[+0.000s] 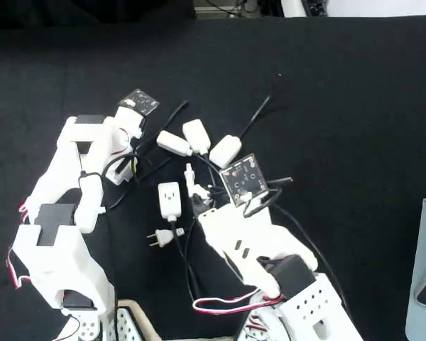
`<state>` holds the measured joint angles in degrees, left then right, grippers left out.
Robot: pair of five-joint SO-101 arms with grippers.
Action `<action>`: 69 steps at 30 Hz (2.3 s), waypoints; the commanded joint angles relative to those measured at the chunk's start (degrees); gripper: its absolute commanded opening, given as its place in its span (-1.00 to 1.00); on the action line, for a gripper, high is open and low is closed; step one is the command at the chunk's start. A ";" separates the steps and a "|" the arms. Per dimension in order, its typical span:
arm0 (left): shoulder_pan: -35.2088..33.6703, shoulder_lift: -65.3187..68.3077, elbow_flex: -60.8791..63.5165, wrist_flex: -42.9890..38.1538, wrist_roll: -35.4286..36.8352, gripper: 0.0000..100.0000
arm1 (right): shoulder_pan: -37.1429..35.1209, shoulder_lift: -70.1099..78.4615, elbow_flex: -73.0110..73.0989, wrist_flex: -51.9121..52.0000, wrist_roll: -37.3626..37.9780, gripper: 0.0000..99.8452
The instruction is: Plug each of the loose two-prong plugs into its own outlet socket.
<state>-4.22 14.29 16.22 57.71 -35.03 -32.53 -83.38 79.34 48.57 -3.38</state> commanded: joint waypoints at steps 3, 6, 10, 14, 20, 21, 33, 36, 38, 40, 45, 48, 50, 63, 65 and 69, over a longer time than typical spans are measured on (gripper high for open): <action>-0.75 -3.25 -2.33 0.53 7.65 -0.46 | 0.70 -0.31 -0.48 0.09 0.00 -0.98; -2.42 -6.68 -2.15 1.14 11.16 -0.37 | 0.70 -0.31 -0.48 0.09 0.00 -0.98; -3.47 -12.92 -1.63 4.40 11.25 -0.37 | 0.70 -0.31 -0.57 0.18 0.09 -0.98; -5.58 -20.13 -1.54 9.32 11.78 -0.37 | 0.70 -0.22 -0.92 0.18 2.11 -0.98; -12.53 -28.13 0.40 13.45 16.00 -0.48 | -0.53 2.86 -5.67 0.18 2.81 -0.98; -13.67 -29.45 1.54 13.36 17.14 -0.49 | -1.58 4.97 -7.34 0.18 2.81 -0.98; -20.53 -51.08 19.82 11.25 30.24 -0.50 | -7.82 43.21 -29.05 -11.52 5.71 -0.98; -23.52 -57.85 25.98 8.35 32.26 -0.50 | -10.20 50.95 -32.92 -13.89 8.70 -0.98; -26.07 -61.19 29.67 6.15 32.62 -0.50 | -11.96 55.52 -36.00 -14.33 9.76 -0.98; -28.09 -62.95 32.57 4.66 32.62 -0.50 | -13.10 60.09 -39.52 -14.33 11.43 -0.98; -31.87 -63.38 36.09 3.96 36.66 -0.50 | -14.59 70.55 -47.87 -14.24 16.00 -0.98; -34.33 -63.82 37.05 3.87 39.30 -0.50 | -15.38 75.30 -51.82 -13.98 19.52 -0.98; -35.38 -63.82 37.67 3.87 40.53 -0.50 | -15.47 77.93 -53.76 -13.98 21.45 -0.98; -38.02 -63.91 45.23 -4.57 41.23 -0.50 | -15.47 90.33 -65.27 -13.89 22.68 -0.98; -38.11 -63.91 45.41 -4.66 41.23 -0.50 | -15.30 92.26 -66.68 -13.89 22.68 -0.98; -38.20 -63.91 45.41 -4.66 41.23 -0.50 | -15.12 95.25 -68.62 -13.89 22.68 -0.98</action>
<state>-41.67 -48.31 62.11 54.11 5.85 -47.38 11.38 14.64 35.47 18.68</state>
